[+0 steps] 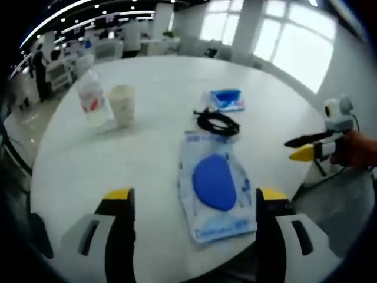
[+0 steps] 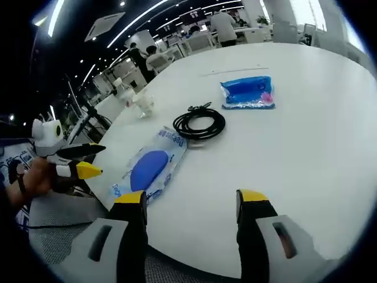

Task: Arrange the tabletop items into an orderly group along one side of the table until the central work area is clear of visible clutter.

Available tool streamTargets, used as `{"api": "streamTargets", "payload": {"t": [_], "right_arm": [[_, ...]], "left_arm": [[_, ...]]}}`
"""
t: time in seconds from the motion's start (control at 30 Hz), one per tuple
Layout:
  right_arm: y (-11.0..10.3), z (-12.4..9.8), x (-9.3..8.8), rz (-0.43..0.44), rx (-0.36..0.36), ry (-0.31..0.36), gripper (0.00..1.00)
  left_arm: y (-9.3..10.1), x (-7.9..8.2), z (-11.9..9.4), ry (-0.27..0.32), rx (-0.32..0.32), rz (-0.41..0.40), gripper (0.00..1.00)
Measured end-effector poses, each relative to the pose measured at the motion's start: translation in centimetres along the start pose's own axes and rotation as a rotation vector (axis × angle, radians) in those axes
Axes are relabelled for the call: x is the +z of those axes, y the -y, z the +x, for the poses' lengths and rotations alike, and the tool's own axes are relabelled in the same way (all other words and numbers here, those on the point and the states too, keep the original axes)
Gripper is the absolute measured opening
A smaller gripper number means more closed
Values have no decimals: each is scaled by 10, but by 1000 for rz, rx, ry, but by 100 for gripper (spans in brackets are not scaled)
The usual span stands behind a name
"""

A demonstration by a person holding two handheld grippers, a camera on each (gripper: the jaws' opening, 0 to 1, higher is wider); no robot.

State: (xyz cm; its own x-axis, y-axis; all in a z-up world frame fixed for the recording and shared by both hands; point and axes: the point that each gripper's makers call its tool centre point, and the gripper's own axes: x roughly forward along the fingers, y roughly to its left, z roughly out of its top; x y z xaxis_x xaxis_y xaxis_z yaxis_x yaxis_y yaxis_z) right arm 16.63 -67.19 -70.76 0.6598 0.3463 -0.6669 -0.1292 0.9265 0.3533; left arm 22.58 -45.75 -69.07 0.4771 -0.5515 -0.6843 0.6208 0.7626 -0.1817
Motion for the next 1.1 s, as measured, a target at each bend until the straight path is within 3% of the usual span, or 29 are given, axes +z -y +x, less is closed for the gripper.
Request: {"api": "streamTargets", "payload": {"t": [0.23, 0.4, 0.7, 0.9, 0.97, 1.03, 1.1], "right_arm": [[3, 8, 0, -14, -15, 2, 62], [-4, 25, 15, -19, 1, 16, 57], [-22, 61, 57, -218, 25, 5, 58], [-23, 94, 77, -285, 43, -18, 52], [-20, 106, 81, -291, 46, -32, 52], [-22, 117, 83, -218, 69, -42, 52], [-18, 127, 87, -220, 64, -48, 52]], "left_arm": [[-1, 12, -5, 55, 0, 11, 82], [-4, 11, -5, 58, 2, -9, 82], [-13, 17, -9, 93, 16, -41, 81], [-15, 20, -10, 105, 25, -43, 81], [-16, 21, -10, 107, 32, -35, 81], [-17, 20, -10, 106, 35, -38, 81], [-20, 17, -9, 101, 30, -63, 81]]}}
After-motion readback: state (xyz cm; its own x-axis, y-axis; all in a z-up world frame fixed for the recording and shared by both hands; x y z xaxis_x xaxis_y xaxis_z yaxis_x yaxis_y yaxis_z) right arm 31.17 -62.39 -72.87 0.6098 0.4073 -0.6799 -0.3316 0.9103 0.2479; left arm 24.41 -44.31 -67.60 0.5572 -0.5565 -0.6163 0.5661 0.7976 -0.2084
